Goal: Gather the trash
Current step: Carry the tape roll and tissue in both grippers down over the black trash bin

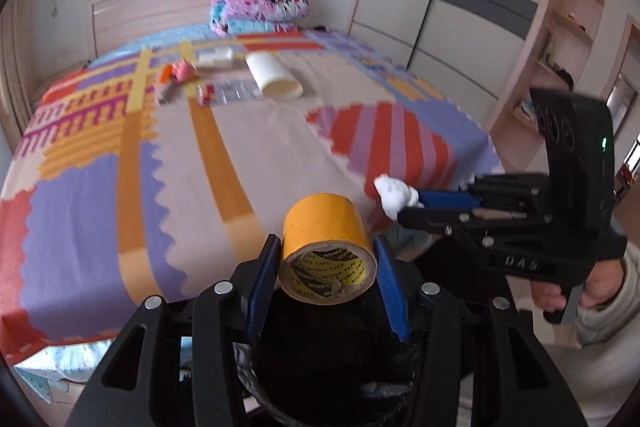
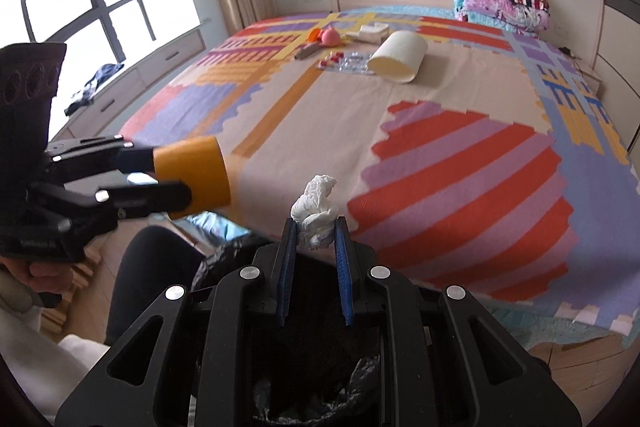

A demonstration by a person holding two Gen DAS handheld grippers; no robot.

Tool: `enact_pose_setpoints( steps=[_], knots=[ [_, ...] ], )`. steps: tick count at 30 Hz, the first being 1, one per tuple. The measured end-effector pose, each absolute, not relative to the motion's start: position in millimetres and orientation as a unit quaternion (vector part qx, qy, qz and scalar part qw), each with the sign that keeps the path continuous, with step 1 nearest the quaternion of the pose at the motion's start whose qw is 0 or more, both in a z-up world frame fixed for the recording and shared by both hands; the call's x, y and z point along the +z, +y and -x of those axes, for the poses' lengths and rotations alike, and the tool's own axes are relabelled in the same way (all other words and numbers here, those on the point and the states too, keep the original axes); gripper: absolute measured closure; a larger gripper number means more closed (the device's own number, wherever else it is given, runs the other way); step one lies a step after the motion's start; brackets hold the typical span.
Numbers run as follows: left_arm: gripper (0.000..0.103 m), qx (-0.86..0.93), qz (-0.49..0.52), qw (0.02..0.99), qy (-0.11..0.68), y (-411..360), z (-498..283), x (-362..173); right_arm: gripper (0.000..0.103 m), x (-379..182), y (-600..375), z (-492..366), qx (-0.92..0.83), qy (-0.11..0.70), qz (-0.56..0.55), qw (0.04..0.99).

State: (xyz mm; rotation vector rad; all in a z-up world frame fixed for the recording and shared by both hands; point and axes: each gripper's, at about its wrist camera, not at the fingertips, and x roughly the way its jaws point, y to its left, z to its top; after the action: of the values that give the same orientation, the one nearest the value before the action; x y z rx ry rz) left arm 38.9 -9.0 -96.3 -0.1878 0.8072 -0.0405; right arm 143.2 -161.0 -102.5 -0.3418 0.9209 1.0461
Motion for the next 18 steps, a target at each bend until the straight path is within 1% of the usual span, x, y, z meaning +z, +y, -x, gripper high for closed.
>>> enact_pose_setpoints(
  steps=[6, 9, 18],
  knots=[
    [0.057, -0.026, 0.083, 0.891, 0.446, -24.3, -40.6, -144.9, 0.083, -139.0, -159.9, -131.6, 0.482, 0.455, 0.193, 0.723],
    [0.057, -0.031, 0.094, 0.872, 0.479, -26.4, -48.4, -171.9, 0.083, -162.0, -156.5, -126.9, 0.480, 0.478, 0.211, 0.705],
    [0.057, -0.027, 0.044, 0.832, 0.552, -47.4, -59.5, -239.5, 0.083, -221.6, -150.0, -117.0, 0.463, 0.537, 0.247, 0.660]
  ],
)
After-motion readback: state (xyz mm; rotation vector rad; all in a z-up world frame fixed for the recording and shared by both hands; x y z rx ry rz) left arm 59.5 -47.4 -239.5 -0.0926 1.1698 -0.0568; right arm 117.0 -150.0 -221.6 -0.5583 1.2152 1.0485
